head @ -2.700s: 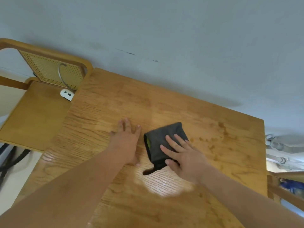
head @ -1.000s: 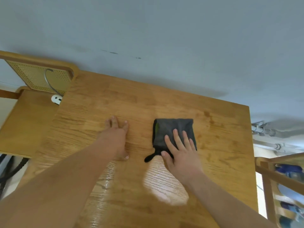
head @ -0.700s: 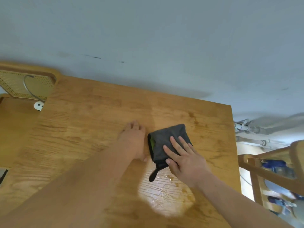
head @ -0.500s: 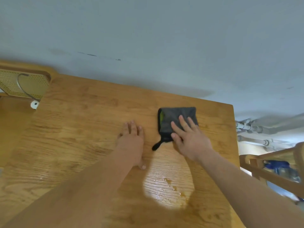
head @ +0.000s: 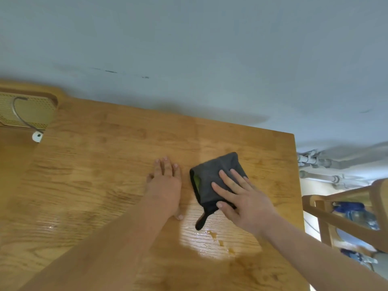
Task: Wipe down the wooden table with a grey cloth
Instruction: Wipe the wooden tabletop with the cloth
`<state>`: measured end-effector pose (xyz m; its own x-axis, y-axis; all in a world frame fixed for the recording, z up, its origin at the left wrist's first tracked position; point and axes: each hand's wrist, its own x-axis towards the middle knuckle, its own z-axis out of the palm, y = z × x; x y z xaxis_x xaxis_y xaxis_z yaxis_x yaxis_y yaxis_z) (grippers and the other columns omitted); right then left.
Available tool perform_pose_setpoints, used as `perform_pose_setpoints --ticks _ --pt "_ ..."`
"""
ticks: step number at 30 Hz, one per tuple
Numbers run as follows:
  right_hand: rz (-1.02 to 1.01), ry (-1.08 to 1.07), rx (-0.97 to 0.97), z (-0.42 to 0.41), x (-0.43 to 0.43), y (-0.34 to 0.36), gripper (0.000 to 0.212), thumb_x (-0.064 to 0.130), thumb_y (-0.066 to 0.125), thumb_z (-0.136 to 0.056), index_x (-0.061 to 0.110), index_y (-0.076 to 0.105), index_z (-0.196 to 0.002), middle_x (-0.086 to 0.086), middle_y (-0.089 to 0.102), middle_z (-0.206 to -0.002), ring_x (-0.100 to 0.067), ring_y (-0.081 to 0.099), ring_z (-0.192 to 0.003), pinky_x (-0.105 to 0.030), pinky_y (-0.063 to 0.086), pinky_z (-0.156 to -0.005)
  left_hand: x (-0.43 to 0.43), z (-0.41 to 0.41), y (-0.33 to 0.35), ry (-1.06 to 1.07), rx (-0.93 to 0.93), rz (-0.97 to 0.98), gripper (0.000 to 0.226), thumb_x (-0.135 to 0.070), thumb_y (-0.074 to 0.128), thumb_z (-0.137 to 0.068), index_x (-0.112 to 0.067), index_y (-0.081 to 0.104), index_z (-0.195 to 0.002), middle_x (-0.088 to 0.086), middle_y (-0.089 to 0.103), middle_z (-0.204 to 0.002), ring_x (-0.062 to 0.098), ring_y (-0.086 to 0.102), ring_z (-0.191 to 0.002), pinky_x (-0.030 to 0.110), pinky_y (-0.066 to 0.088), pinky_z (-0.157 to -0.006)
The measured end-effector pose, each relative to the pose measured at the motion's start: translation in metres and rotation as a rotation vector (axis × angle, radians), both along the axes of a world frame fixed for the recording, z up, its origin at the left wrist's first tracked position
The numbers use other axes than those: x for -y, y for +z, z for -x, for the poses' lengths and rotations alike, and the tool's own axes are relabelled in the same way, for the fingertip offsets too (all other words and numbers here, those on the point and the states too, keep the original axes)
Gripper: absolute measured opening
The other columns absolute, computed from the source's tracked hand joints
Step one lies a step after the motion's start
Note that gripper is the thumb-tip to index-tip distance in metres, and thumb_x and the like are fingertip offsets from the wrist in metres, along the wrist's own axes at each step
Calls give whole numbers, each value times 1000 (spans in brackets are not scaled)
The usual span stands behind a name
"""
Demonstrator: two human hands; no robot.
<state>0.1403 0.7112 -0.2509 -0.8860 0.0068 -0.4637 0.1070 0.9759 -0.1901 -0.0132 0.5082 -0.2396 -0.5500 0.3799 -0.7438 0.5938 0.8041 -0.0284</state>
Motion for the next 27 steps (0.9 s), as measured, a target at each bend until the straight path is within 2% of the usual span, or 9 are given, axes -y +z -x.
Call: perform_pose_setpoints --ticks 3,7,9,14,17,19,23,25,27 --pt "-30 -166 29 45 -27 6 58 68 12 -103 52 7 -159 15 -15 -168 -15 -21 -156 -43 2 -130 -3 2 2 -1 -3 9 152 -55 90 -69 -4 -22 -158 26 -32 -163 48 -19 -153 58 16 -126" --pt "-19 -522 25 93 -19 0 65 66 8 -103 42 9 -164 5 -11 -173 -24 -16 -158 -47 0 -129 -7 1 2 -11 3 47 152 -55 90 -70 -2 -23 -157 28 -32 -162 50 -18 -153 59 17 -125" --pt "-52 -554 17 91 4 -3 69 68 7 -102 39 6 -165 1 -12 -173 -27 -16 -158 -47 -2 -129 -6 0 1 -5 7 49 152 -54 90 -70 -2 -23 -157 28 -32 -162 50 -18 -153 60 17 -125" --pt "-56 -232 3 19 47 -3 67 70 4 -102 41 -2 -162 4 -20 -170 -26 -27 -155 -47 -3 -129 -4 -1 3 9 4 32 152 -53 91 -69 -3 -22 -158 26 -31 -163 49 -19 -153 59 16 -126" --pt "-19 -9 -1 -10 18 0 61 69 6 -104 45 6 -161 6 -9 -171 -21 -20 -157 -49 9 -130 -3 -1 3 12 7 25 153 -53 91 -68 -4 -22 -158 26 -32 -163 49 -19 -153 59 16 -126" --pt "-30 36 13 -2 -17 4 57 69 1 -104 51 3 -158 10 -11 -170 -18 -21 -156 -47 6 -130 -3 1 3 3 -3 16 152 -53 91 -69 -4 -22 -158 26 -32 -163 49 -19 -153 59 17 -126" --pt "-70 -398 -6 35 -56 5 62 66 1 -101 47 6 -161 9 -12 -171 -18 -18 -157 -44 1 -130 -5 2 3 -11 -2 33 151 -55 89 -70 -4 -22 -158 26 -32 -162 50 -19 -153 58 18 -126" --pt "-53 -640 -34 40 -43 -1 66 64 3 -102 40 9 -164 4 -8 -173 -22 -14 -159 -47 1 -130 -6 2 3 -12 -7 40 152 -56 90 -69 -3 -22 -158 26 -32 -162 50 -18 -153 59 17 -126" --pt "-83 -727 -55 35 -11 -6 69 66 5 -102 36 6 -165 1 -9 -173 -27 -14 -159 -47 -2 -129 -4 0 2 -7 -11 32 154 -57 91 -67 -4 -20 -159 26 -30 -164 50 -17 -153 58 18 -126"
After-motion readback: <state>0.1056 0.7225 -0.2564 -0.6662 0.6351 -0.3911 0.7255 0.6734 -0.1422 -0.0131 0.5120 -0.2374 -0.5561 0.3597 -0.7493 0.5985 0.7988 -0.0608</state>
